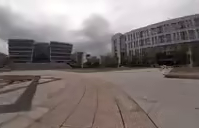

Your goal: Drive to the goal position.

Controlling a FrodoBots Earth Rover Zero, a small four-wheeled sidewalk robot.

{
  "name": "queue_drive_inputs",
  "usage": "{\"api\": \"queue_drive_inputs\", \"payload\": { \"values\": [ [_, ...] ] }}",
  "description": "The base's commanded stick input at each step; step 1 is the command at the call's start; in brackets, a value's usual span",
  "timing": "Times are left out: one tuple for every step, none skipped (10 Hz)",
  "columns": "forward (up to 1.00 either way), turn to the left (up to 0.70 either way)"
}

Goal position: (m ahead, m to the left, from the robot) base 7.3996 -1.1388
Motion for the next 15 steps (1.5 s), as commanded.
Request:
{"api": "queue_drive_inputs", "payload": {
  "values": [
    [0.70, -0.32],
    [0.70, -0.26],
    [0.70, 0.00],
    [0.70, 0.00],
    [0.70, 0.00],
    [0.70, 0.00],
    [0.70, 0.00],
    [0.70, 0.00],
    [0.70, 0.00],
    [0.70, 0.00],
    [0.70, 0.00],
    [0.70, 0.00],
    [0.70, 0.00],
    [0.70, 0.00],
    [0.70, 0.00]
  ]
}}
